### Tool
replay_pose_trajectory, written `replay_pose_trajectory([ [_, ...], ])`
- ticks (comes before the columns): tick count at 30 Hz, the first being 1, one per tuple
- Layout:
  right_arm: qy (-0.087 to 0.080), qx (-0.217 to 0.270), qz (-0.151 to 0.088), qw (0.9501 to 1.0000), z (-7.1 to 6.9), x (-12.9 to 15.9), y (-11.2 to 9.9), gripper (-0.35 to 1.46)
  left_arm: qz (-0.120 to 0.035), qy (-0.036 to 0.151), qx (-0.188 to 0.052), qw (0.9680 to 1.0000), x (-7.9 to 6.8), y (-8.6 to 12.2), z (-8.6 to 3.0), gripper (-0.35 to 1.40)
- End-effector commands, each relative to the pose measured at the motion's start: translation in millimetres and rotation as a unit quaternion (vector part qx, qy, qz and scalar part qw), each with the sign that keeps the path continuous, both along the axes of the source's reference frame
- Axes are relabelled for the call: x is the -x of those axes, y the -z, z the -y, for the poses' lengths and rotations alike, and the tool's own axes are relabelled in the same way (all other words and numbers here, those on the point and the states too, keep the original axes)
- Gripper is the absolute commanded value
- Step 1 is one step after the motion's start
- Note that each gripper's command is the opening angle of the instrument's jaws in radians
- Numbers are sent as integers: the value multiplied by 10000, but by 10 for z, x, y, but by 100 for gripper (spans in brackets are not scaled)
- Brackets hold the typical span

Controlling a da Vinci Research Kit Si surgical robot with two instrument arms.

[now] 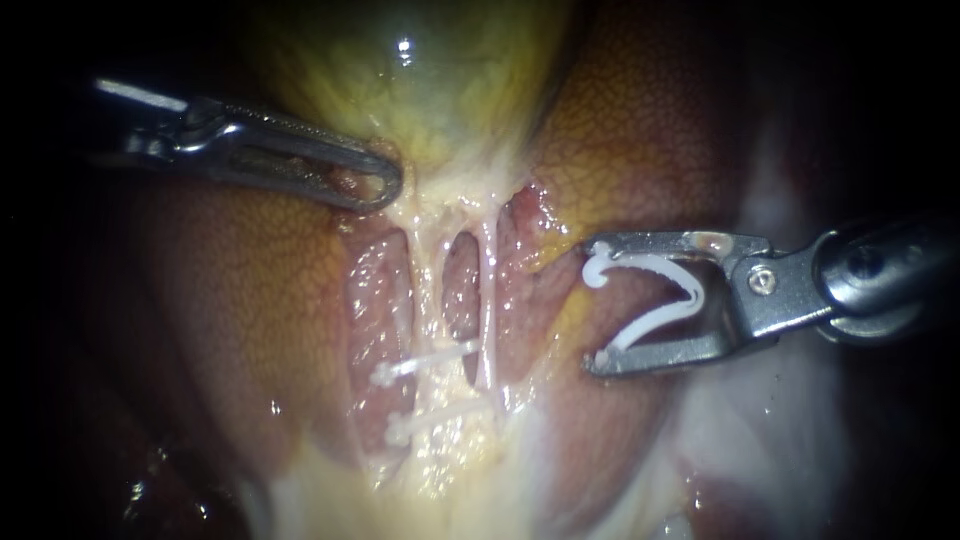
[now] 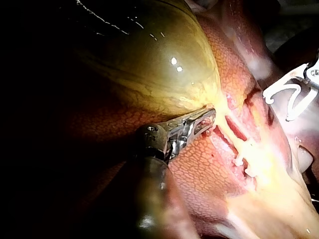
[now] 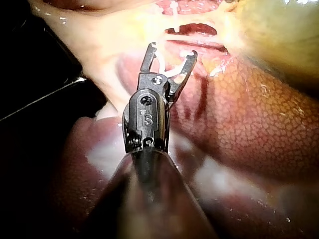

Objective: Clipping third clip left tube

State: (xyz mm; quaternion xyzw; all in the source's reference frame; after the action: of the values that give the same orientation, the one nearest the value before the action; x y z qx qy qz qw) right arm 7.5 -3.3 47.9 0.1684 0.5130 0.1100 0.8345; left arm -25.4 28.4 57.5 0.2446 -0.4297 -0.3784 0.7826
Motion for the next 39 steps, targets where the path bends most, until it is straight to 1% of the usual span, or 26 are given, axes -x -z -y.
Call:
replay_pose_trajectory([
  [1,0,1,0,10000,0,0,0,50,1,-2,0,10000,0,0,0,-35],
  [6,0,1,0,10000,0,0,0,50,4,-4,-6,10000,-1,3,0,-35],
  [10,0,1,0,10000,0,0,0,50,24,-23,-49,10000,-8,16,-7,-35],
  [12,1,1,0,10000,0,0,0,50,-3,13,-53,10000,-13,27,-13,-35],
  [17,1,1,0,10000,0,0,0,50,7,118,-40,9999,-27,45,-23,-35],
  [23,0,1,0,10000,0,0,0,50,-7,203,-29,9998,-42,60,-29,-35],
  [26,-13,-26,4,10000,0,0,0,50,-6,225,-25,9997,-43,63,-29,-35],
  [32,-29,-53,9,10000,0,-2,0,50,-11,232,-18,9997,-43,63,-27,-35],
  [39,-64,-308,-20,9995,-1,-7,-1,50,-21,244,-5,9997,-41,60,-23,-35],
])
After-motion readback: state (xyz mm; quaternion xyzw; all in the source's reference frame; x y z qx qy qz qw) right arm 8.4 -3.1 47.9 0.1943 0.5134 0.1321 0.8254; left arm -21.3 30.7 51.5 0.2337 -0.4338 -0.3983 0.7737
